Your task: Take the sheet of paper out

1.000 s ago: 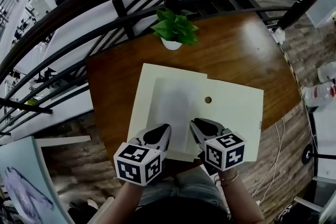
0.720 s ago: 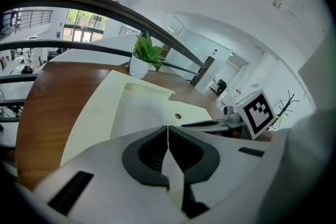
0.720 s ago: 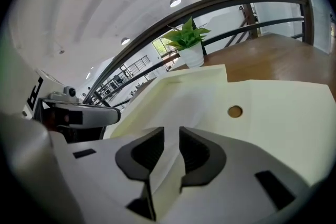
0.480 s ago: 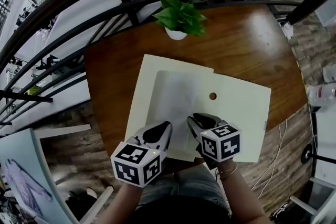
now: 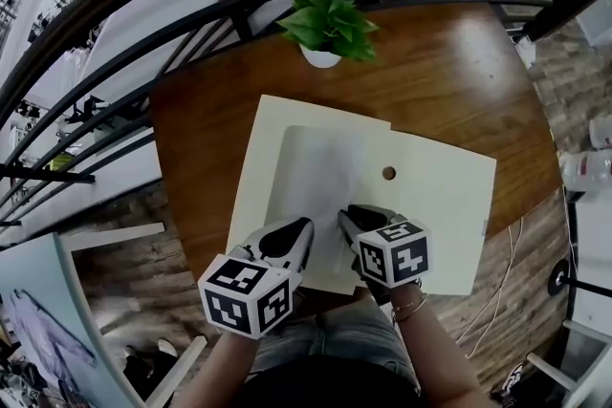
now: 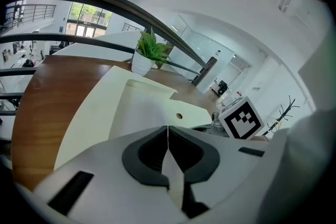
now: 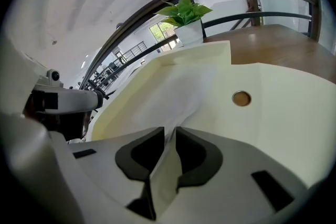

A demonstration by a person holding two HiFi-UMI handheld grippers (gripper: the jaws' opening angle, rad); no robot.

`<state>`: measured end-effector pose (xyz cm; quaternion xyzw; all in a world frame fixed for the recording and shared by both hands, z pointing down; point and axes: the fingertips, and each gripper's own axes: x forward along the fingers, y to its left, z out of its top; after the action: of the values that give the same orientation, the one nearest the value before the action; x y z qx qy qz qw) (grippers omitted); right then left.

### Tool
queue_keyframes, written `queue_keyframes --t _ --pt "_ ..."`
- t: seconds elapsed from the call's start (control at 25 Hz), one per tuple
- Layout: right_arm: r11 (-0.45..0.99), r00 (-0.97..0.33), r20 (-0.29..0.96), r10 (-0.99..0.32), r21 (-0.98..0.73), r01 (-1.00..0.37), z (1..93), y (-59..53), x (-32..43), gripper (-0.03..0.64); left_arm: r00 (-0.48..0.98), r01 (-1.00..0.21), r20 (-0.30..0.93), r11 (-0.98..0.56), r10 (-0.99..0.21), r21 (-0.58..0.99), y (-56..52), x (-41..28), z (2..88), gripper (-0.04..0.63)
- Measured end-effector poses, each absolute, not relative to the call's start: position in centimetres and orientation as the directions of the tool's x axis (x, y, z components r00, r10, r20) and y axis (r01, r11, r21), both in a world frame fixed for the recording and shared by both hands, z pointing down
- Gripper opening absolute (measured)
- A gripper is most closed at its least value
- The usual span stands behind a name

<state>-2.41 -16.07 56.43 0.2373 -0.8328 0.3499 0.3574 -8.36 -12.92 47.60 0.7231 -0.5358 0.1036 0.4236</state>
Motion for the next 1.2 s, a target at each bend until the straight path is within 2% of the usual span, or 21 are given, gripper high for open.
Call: queue_keyframes --t 0.32,1.2 --pt "0.652 -0.67 0.721 -0.178 -0.423 -0.629 55.4 -16.1 -2.3 0.031 0.429 -0.86 0.613 -0.093 -0.664 0.501 -12.6 -8.0 47.7 0.018" --pt "0.52 -0.611 0.683 -0.4 -0.38 -0.765 53.5 -17.2 5.1 0.029 0.507 -0.853 0.617 -0.243 -0.602 0.463 -12.7 -3.8 48.2 0.018"
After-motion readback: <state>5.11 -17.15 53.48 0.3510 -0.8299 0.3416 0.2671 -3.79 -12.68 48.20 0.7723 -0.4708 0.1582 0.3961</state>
